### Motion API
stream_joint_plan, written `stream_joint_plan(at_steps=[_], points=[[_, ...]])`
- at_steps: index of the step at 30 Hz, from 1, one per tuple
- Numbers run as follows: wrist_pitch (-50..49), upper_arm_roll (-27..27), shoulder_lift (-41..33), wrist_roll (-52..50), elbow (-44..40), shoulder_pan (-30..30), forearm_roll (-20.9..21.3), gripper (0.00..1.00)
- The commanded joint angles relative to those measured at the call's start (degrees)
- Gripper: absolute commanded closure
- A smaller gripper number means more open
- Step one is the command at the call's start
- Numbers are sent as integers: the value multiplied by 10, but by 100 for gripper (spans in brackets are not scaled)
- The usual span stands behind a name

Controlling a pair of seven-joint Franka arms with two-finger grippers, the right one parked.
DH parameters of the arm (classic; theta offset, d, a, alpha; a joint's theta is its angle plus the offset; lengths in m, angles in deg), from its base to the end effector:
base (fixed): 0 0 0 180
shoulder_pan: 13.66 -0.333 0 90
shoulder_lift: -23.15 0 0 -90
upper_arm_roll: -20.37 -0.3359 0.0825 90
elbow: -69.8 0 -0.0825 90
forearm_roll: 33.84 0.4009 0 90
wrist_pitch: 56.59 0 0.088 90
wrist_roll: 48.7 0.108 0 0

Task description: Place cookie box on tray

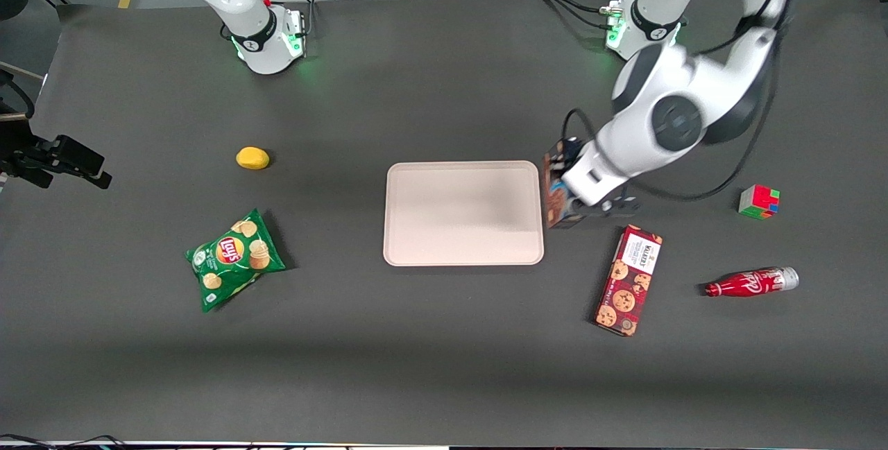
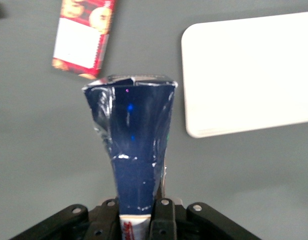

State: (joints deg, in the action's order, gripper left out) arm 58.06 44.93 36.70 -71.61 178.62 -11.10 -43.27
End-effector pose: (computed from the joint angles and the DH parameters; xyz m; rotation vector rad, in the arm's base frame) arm 0.5472 -0.2780 0.3906 2.9542 0.0134 -0.3096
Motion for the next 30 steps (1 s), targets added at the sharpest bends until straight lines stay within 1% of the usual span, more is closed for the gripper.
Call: stream_joint_plan(at_steps=[1,5,9,14,15,16,17,18,19,20,21,26,30], points=[[50,15,67,-28,-17,7,31,100],[105,27,103,-40,-2,11,62,100],[149,29,123,-65,14,18,91,100],[167,35,139,-69,15,19,95,100],[167,35,139,-69,15,20,96,97],[167,35,140,-69,16,21,97,87],[167,35,140,-69,16,22,100,66],[166,35,141,-69,15,22,107,40],[166,35,142,-69,15,22,115,21],[166,35,143,-69,15,22,121,9],[166,35,145,-69,13,22,123,0],[146,35,135,-69,9,20,124,0],[85,28,111,-70,-17,16,123,0]])
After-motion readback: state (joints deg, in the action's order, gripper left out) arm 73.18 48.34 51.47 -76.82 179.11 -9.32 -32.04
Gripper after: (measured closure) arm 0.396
